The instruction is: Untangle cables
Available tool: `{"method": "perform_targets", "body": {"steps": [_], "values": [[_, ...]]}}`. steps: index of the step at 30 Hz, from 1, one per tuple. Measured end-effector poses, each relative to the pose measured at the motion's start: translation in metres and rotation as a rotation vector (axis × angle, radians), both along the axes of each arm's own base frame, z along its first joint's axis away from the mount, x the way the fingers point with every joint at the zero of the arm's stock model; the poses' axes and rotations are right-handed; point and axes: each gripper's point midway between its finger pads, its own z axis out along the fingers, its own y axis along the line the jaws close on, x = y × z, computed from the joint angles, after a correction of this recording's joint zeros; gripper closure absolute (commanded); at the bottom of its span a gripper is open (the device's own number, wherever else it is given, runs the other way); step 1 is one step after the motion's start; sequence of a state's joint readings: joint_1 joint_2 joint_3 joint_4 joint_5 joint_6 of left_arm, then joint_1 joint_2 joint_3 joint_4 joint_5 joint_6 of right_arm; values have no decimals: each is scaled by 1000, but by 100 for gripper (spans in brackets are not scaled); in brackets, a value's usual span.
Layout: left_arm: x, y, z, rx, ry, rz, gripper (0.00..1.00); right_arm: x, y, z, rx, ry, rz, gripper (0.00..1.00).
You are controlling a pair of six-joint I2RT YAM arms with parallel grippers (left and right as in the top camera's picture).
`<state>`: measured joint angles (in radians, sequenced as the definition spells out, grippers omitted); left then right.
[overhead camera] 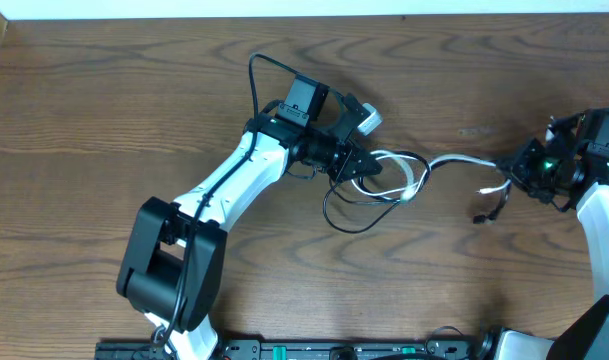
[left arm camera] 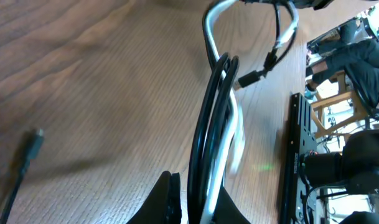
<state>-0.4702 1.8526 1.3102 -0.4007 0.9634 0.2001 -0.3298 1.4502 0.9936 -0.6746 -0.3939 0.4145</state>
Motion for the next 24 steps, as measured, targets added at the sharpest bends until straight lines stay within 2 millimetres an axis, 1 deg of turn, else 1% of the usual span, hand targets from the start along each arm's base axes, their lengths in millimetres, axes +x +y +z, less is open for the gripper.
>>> {"method": "perform_targets", "body": {"steps": [2, 4, 5, 6, 7, 8, 9, 10, 11, 12, 13, 14, 15, 16, 19, 24], "values": [[1, 2, 6, -6, -18, 3, 93, -6, -17, -7, -91, 47, -51, 98], [4, 10, 22, -18, -50, 23, 93, -13, -37, -12, -182, 90, -105, 96], [7, 16, 36, -31, -85, 40, 93, -19, -49, -14, -231, 117, -137, 94], [8, 19, 46, -41, -108, 47, 93, -21, -52, -15, -248, 127, -146, 93], [9, 23, 59, -53, -142, 58, 92, -23, -56, -16, -261, 136, -156, 89], [9, 26, 72, -65, -174, 66, 93, -23, -56, -16, -266, 137, -155, 85], [7, 28, 82, -74, -199, 70, 93, -22, -55, -15, -260, 131, -139, 78], [5, 29, 94, -88, -230, 72, 93, -20, -50, -15, -244, 116, -106, 72], [1, 31, 108, -103, -259, 73, 93, -15, -39, -12, -205, 82, -45, 62], [-1, 31, 113, -109, -264, 75, 92, -12, -32, -10, -182, 57, 2, 56], [-3, 32, 118, -116, -267, 80, 92, -9, -21, -7, -141, 22, 63, 52], [-5, 32, 122, -121, -263, 85, 93, -6, -5, -2, -80, -24, 138, 51], [-6, 32, 124, -124, -251, 94, 92, -5, 0, 0, -60, -39, 162, 50], [-6, 32, 124, -124, -230, 105, 92, -3, 18, 8, 11, -91, 239, 50], [-5, 32, 119, -118, -150, 141, 93, -4, 60, 29, 172, -212, 412, 48], [0, 35, 110, -76, -59, 224, 92, -8, 109, 47, 267, -301, 600, 48]]}}
